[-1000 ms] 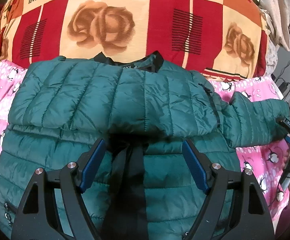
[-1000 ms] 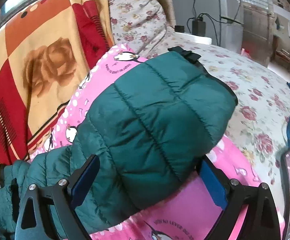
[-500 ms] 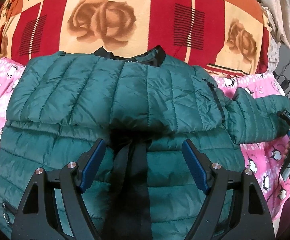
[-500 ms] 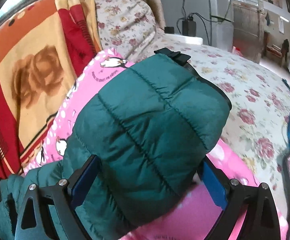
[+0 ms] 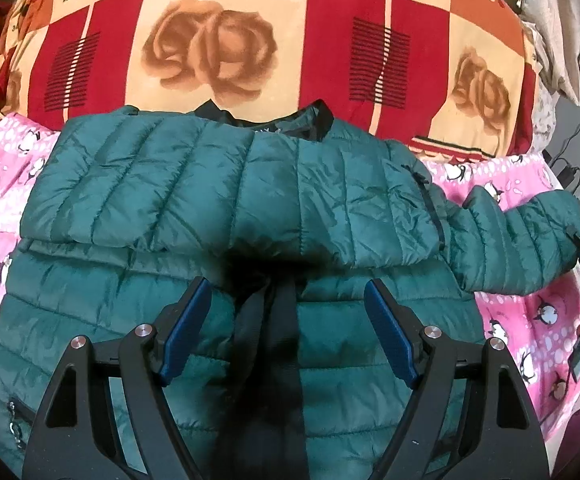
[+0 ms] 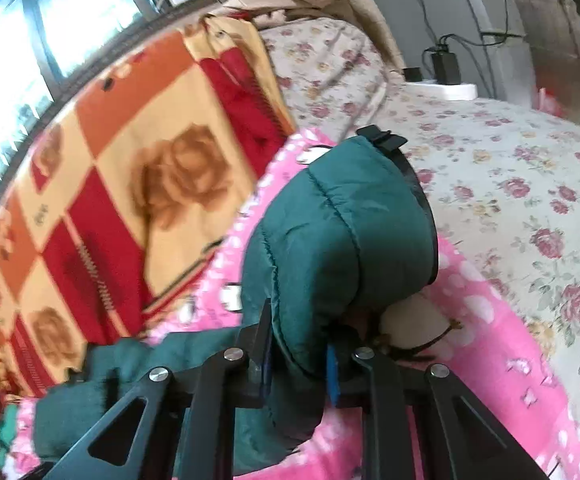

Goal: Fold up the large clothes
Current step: 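Grasp the other sleeve cuff with the right gripper and lift it, then swing the held sleeve across the jacket chest with the right gripper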

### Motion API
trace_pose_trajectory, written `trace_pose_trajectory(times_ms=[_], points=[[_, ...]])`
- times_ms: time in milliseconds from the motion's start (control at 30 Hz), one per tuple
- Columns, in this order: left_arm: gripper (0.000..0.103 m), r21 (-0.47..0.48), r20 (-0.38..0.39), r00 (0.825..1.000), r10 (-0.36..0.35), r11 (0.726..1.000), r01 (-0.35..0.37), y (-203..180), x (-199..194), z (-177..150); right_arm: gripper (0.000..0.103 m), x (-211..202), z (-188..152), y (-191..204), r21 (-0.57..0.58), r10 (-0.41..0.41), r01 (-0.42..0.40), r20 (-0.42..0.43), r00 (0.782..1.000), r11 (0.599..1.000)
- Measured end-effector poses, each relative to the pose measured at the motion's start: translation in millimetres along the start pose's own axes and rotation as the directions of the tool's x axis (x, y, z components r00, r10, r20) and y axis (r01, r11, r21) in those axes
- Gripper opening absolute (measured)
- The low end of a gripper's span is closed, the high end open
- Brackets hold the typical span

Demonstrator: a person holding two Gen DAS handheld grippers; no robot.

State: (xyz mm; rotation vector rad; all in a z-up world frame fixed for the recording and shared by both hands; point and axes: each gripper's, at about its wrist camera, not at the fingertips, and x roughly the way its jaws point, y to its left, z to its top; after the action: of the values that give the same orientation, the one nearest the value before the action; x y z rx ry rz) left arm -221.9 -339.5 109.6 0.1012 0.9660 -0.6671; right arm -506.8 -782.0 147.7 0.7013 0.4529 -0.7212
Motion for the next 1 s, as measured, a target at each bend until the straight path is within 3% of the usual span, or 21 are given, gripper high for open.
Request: trace_pose_trajectory(times_ms=[100,300,633,1000], points=[[0.079,-0.004,0.003,1.000,0.002,1.000,-0.002,2,-3,0,0.018,-5,-2,11,0.013,0.066,-0.066,-0.015,0.998,0.998],[0.079,0.004,0.042,0.999,0.033,0.999,-0.033,8,-17,4,0.018,-19,-16,58,-0.077,0.126,-0.129,-0.039,0.991,0.989],[0.079,0.006,0.104,0.984,0.147,0.989,-0.149,36,-28,19,0.018,-17,-49,129,-0.183,0.196,-0.215,-0.116,0.974,0.959],[0.079,-0.035,0.084,0.972,0.218,0.976,-0.215,77,-18,27,0.018,4,-88,203,-0.238,0.261,-0.311,-0.218,0.940,0.920]])
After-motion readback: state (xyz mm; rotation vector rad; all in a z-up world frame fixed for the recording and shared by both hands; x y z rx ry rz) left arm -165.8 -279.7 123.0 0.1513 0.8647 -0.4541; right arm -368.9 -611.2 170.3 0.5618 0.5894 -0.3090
